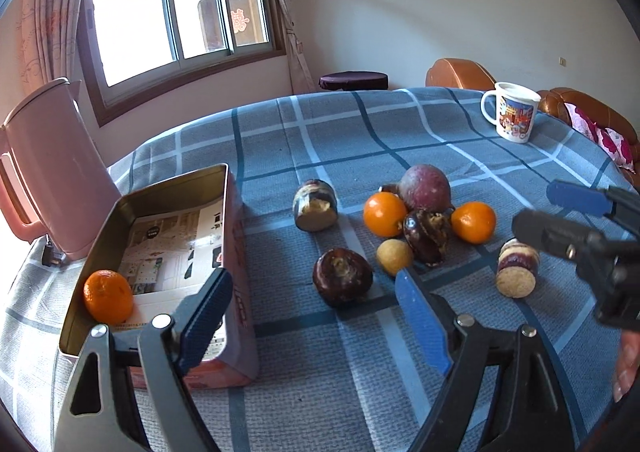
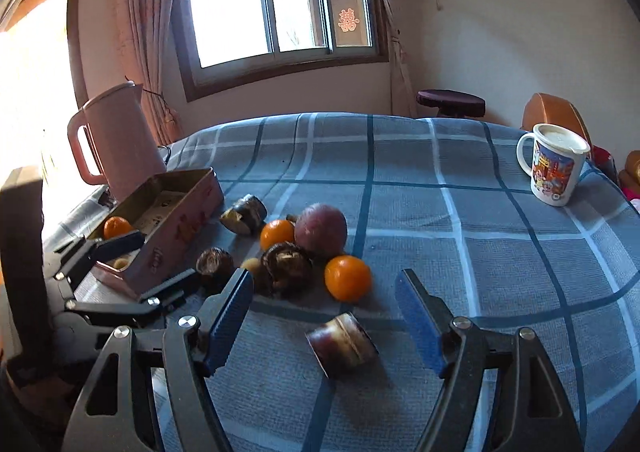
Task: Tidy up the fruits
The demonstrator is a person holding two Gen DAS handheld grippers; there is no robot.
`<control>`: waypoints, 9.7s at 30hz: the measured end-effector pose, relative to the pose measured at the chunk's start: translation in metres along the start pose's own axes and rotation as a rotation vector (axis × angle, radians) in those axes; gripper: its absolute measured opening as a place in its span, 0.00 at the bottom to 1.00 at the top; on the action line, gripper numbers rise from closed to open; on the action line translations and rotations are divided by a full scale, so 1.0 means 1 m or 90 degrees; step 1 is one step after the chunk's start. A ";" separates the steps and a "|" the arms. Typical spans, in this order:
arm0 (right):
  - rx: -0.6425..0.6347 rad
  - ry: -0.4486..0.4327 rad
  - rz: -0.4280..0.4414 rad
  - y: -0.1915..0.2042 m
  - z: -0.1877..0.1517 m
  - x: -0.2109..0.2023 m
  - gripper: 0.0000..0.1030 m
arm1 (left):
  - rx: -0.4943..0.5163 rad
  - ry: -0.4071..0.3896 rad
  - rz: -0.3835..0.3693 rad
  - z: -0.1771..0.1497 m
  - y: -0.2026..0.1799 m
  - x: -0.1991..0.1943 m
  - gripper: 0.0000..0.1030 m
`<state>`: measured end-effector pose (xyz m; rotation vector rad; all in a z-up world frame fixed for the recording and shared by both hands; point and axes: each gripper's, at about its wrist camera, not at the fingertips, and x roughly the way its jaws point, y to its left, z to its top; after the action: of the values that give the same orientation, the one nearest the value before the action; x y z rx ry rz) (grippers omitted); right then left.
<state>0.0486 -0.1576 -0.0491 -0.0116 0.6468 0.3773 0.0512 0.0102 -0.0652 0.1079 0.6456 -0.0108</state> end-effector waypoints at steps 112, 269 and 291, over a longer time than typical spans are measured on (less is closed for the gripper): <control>-0.027 -0.059 0.036 -0.005 -0.018 -0.017 0.44 | -0.015 -0.077 -0.038 0.003 -0.012 -0.023 0.36; -0.159 0.091 0.066 0.127 0.024 0.079 0.69 | -0.143 -0.030 0.108 -0.003 0.132 -0.020 0.76; -0.015 0.016 -0.061 -0.006 0.032 0.030 0.69 | -0.060 -0.014 0.030 0.014 0.046 -0.005 0.76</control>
<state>0.0915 -0.1492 -0.0422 -0.0704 0.6642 0.2922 0.0575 0.0546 -0.0463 0.0329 0.6208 0.0642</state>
